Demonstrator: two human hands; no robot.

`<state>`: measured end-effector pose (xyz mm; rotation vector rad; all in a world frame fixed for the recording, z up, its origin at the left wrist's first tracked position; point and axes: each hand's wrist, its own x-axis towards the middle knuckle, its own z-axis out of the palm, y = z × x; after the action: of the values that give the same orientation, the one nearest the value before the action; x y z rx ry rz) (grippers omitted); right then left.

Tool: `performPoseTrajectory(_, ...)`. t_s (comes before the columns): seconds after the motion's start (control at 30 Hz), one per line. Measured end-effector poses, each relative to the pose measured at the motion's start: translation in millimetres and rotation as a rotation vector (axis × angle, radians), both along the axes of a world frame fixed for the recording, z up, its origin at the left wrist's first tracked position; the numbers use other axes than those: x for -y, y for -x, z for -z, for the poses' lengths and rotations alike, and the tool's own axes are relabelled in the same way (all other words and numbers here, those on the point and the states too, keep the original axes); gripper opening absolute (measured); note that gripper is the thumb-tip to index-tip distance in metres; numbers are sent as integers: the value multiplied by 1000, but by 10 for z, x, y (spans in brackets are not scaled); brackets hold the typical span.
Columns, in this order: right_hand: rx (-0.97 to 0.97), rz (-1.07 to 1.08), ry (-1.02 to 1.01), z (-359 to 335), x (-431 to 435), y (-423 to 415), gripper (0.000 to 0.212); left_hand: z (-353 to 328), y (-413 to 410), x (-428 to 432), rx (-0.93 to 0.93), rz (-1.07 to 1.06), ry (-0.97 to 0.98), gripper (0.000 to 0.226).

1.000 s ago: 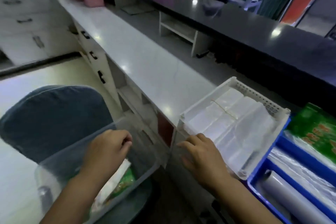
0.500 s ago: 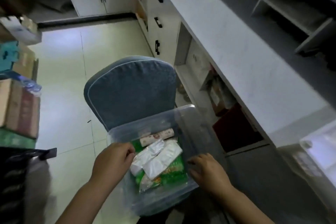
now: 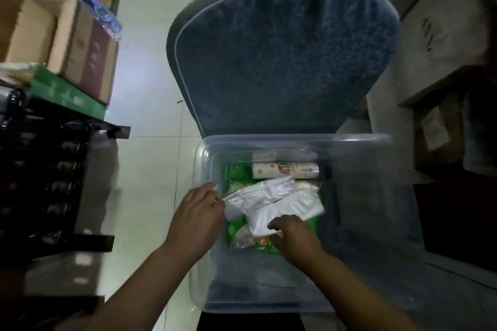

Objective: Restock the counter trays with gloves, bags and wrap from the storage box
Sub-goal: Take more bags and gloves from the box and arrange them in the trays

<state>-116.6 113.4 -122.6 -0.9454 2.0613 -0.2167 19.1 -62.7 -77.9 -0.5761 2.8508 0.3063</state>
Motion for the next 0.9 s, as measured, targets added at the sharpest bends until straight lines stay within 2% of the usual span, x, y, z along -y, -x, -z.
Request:
performPoseTrajectory(0.13,-49,-85,29,535,408,135,36,315,-29,39,-82,5,9,26)
performPoseTrajectory(0.33,-285,-326,119,1068,806,228,42,479,-70,39,-206,-64,31,17)
performPoseTrajectory(0.47,-446,-478,101,1203,851,220,35,508,-81,38,-222,-79,37,18)
performPoseTrajectory(0.57,-554,-479,64,1154,814,230,20,526,-86,44,-240,-81,41,21)
performPoseTrajectory(0.77,-415,-398,65,948,593,360,15,482,-78,19,-217,-67,78,26)
performPoseTrajectory(0.9,-181,-82,22,652,438,490,26,368,23,-62,-153,-99,85,35)
